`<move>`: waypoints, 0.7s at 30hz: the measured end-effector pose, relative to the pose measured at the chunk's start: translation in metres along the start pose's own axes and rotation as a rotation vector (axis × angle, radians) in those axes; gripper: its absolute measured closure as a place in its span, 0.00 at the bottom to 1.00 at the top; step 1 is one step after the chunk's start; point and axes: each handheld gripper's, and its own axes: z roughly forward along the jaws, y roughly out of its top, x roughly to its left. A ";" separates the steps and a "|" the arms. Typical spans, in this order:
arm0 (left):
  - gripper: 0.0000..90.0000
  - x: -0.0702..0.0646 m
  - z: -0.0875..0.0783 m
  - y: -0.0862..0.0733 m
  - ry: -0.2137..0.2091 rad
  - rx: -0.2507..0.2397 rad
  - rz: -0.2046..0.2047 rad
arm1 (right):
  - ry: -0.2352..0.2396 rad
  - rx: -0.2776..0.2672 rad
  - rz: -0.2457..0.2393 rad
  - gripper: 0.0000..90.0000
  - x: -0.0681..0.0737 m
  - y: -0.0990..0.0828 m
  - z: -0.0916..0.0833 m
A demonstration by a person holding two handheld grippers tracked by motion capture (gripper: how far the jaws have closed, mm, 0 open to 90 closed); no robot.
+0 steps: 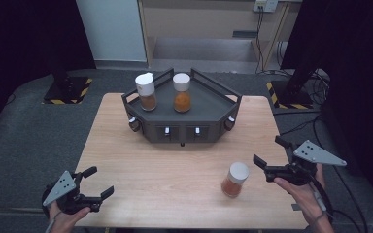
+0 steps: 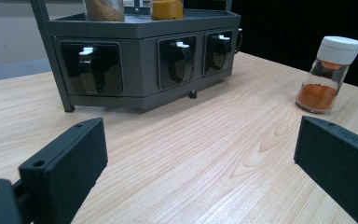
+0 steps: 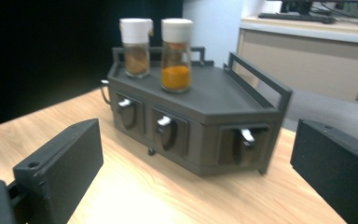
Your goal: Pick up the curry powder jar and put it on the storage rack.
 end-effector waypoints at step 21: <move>0.02 -0.001 -0.001 0.000 0.011 -0.002 0.000 | -0.163 -0.050 0.075 0.02 0.013 -0.075 -0.054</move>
